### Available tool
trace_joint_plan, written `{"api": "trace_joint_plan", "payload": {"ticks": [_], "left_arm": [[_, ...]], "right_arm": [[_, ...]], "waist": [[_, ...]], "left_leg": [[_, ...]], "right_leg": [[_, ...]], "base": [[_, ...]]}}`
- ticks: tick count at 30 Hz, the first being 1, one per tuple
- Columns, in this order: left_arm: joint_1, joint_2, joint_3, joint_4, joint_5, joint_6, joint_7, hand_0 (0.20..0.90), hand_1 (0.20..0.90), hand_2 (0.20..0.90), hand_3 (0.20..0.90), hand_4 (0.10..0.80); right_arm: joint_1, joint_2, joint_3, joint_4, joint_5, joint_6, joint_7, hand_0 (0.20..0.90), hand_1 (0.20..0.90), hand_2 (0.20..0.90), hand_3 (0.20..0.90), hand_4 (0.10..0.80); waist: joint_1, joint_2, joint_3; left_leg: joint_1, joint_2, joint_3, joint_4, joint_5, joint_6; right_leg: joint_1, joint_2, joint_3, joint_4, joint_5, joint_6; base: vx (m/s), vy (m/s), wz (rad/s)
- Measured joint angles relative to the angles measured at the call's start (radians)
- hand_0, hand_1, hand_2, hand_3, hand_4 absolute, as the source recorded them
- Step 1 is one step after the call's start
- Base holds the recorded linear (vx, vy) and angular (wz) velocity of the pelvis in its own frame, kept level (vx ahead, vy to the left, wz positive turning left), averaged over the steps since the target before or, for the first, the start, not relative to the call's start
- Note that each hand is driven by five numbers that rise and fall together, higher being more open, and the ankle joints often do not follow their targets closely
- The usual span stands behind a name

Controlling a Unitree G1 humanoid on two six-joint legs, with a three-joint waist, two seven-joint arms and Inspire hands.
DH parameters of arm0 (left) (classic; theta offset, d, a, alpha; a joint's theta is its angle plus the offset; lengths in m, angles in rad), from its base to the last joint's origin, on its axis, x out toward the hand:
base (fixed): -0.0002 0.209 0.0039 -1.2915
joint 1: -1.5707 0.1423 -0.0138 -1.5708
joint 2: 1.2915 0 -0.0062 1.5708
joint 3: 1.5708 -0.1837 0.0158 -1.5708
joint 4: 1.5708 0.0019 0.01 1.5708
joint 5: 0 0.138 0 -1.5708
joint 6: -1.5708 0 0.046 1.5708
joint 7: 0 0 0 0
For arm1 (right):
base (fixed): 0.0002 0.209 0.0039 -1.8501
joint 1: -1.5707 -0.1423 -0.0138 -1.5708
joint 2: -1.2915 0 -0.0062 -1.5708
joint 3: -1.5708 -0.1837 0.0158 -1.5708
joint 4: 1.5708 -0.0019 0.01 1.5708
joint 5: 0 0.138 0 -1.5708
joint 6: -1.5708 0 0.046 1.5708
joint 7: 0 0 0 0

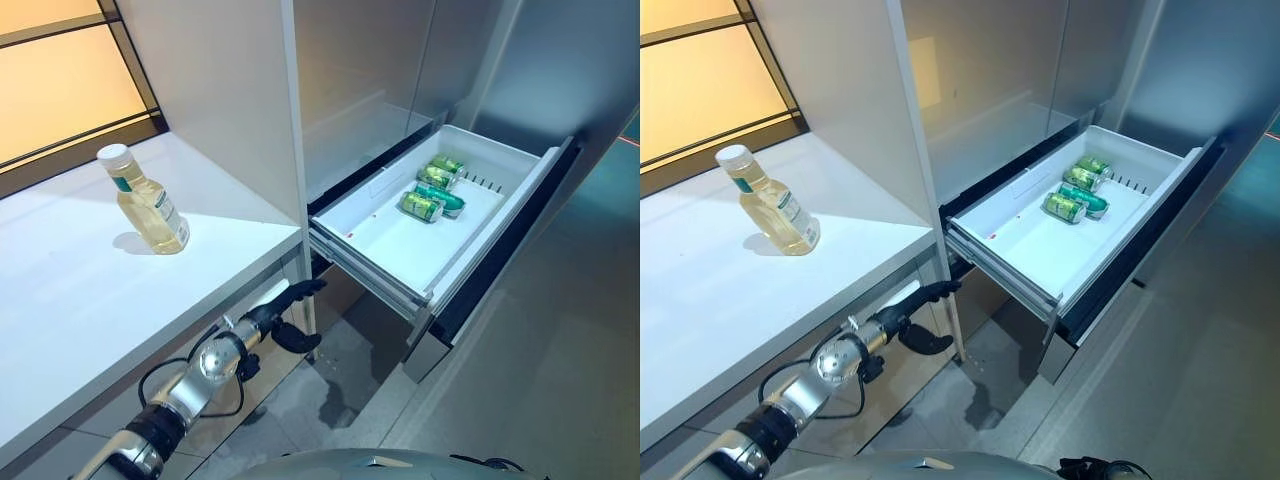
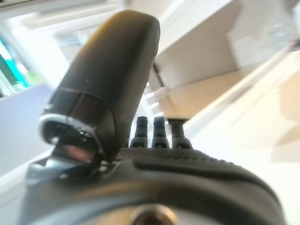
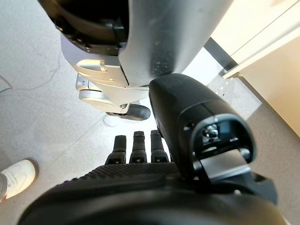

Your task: Put drinks into fridge and close the fridge

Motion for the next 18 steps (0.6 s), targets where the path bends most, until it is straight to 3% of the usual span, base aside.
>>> {"api": "trace_joint_plan", "payload": {"ticks": [4,9,13,18], "left_arm": [[-0.027,-0.006,0.008,-0.097,-0.096,0.057,-0.02,0.9,0.9,0.9,0.9,0.8],[-0.016,0.006,-0.006,-0.135,0.019,0.012,0.029,0.9,0.9,0.9,0.9,0.8],[-0.016,0.043,0.008,-0.163,0.016,-0.017,0.037,0.9,0.9,0.9,0.9,0.8],[-0.023,0.094,0.068,-0.261,-0.018,0.004,0.045,0.9,0.9,0.9,0.9,0.8]], "right_arm": [[0.011,-0.001,-0.001,-0.001,0.0,-0.015,-0.007,0.9,0.9,0.9,0.9,0.8],[0.022,0.0,0.0,-0.013,0.005,-0.018,-0.027,0.9,0.9,0.9,0.9,0.8],[0.025,0.002,0.001,-0.012,0.005,-0.02,-0.032,0.9,0.9,0.9,0.9,0.8],[0.029,0.004,0.001,-0.008,0.004,-0.031,-0.034,0.9,0.9,0.9,0.9,0.8]], "waist": [[0.003,0.015,-0.01],[0.005,0.016,-0.009],[0.025,0.017,-0.006],[0.027,0.014,-0.004]], "left_leg": [[-0.007,-0.001,-0.009,0.0,0.002,0.0],[-0.024,-0.001,-0.028,0.001,0.008,-0.006],[-0.024,-0.001,-0.029,0.001,0.009,-0.007],[-0.025,-0.002,-0.037,0.0,0.011,-0.004]], "right_leg": [[-0.002,0.0,-0.004,0.0,0.0,0.0],[-0.012,0.005,-0.022,0.0,0.0,0.0],[-0.013,0.006,-0.025,0.0,0.0,0.0],[-0.012,0.002,-0.028,0.0,0.0,0.0]], "base": [[-0.043,-0.012,0.04],[-0.017,0.001,0.09],[0.006,0.002,0.04],[0.006,-0.005,0.02]]}}
